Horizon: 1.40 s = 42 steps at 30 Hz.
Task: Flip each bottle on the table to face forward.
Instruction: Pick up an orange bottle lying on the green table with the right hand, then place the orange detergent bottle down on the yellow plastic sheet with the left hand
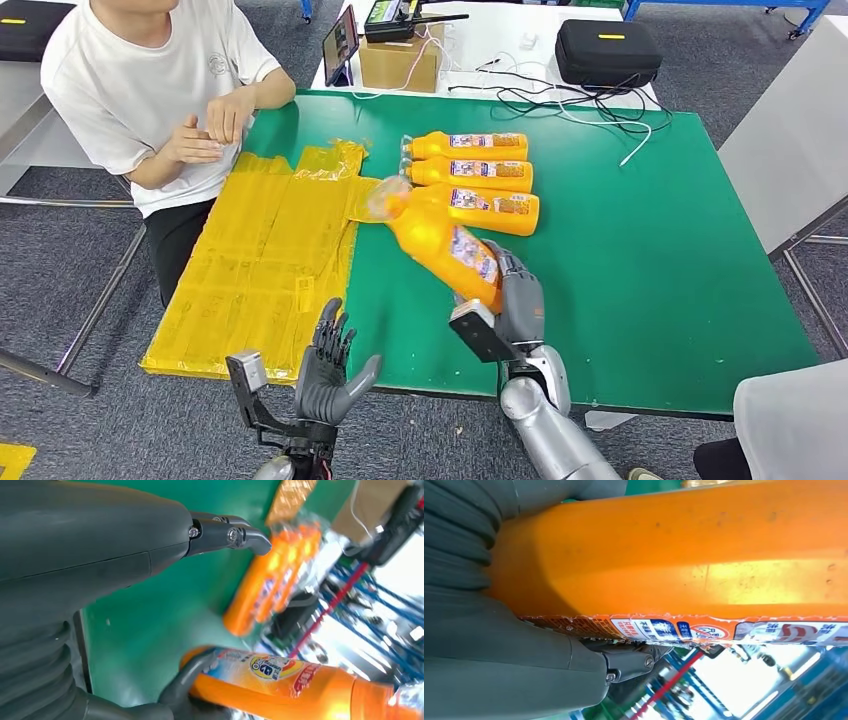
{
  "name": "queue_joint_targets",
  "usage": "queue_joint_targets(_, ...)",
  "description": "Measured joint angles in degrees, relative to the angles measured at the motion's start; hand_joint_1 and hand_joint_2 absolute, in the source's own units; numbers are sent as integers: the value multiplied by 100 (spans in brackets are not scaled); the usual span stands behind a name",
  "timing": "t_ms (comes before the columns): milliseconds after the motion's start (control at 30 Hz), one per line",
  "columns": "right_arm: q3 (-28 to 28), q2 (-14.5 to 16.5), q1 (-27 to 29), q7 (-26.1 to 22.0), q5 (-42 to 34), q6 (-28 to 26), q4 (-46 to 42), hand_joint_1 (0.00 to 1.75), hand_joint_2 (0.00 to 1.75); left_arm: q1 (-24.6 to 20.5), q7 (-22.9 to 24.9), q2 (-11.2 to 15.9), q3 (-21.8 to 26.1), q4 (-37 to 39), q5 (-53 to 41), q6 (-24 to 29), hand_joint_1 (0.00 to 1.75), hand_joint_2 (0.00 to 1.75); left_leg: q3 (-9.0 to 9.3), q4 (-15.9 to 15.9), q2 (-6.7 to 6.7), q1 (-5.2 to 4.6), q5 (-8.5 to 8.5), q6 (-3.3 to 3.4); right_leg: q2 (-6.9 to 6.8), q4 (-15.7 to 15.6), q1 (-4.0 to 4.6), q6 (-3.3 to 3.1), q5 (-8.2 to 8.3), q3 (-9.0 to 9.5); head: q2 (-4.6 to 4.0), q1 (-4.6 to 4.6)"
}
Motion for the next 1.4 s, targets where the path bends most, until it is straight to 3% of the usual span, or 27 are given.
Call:
queue_joint_targets(100, -56, 60, 154, -199, -414, 392, -337, 175, 175, 52, -172, 41, -27, -136, -12, -590, 0, 175, -1, 0, 1, -2, 0, 0, 0, -1, -1, 0, 0, -2, 1, 0)
queue_joint_targets(233, 169, 90, 240, -114, -330, 1332, -571, 175, 175, 65, -487, 89, -134, -231, -252, -1210, 0, 175, -1, 0, 1, 0, 0, 0, 0, -1, 1, 0, 0, -3, 0, -1)
queue_joint_targets(400, 951, 66, 262, 52, 158, 2348, -590, 175, 175, 108, -898, 108, -211, -322, -899, -1011, 0, 175, -1, 0, 1, 5, 0, -1, 0, 0, 6, -1, 0, -8, 1, -1)
queue_joint_targets(667, 1962, 10, 375, 107, 561, 2560, -815, 175, 175, 178, -824, 109, -75, -551, -883, -713, 0, 175, -3, 0, 2, 3, 0, -1, 1, 0, 3, -1, -1, -9, 1, -1)
queue_joint_targets(967, 2439, -100, 306, 268, 597, 2616, -1017, 175, 175, 222, -734, 113, 39, -626, -784, -674, 3, 175, -3, 0, 7, 2, 1, 0, 1, 0, 2, -1, 0, -10, 1, -1)
queue_joint_targets(1000, 2498, -113, 270, 283, 596, 2634, -1016, 168, 175, 231, -750, 122, 55, -633, -760, -772, 45, 175, -3, 0, 7, 3, 1, 0, 2, 0, 3, -1, 0, -10, 0, -1)
queue_joint_targets(1067, 2601, -136, 192, 284, 584, 2676, -1015, 118, 175, 249, -816, 147, 87, -639, -739, -979, 132, 175, -2, 0, 10, 3, 1, -1, 2, 0, 3, -1, 0, -10, 0, -1)
queue_joint_targets(1100, 2639, -144, 156, 279, 576, 2698, -1015, 81, 131, 260, -850, 156, 101, -640, -746, -1043, 172, 175, -1, 0, 11, 3, 1, -1, 2, 0, 4, -1, 0, -10, 0, -1)
queue_joint_targets(1133, 2671, -150, 127, 274, 569, 2723, -1015, 49, 87, 271, -874, 160, 115, -640, -743, -1088, 175, 175, -1, 0, 11, 3, 1, -1, 2, 0, 4, -1, 0, -10, 1, -1)
queue_joint_targets(1200, 2719, -159, 94, 269, 540, 2781, -1015, 25, 0, 292, -897, 166, 142, -640, -683, -1194, 175, 175, -1, 0, 12, 4, 1, -1, 2, 0, 4, -1, 0, -10, 1, -1)
queue_joint_targets(1400, 2781, -186, 96, 213, 246, 3098, -1015, 0, 0, 339, -848, 188, 279, -644, -220, -1744, 175, 175, -2, 0, 12, 3, 0, -1, 2, -1, 3, -1, 0, -13, 0, -1)
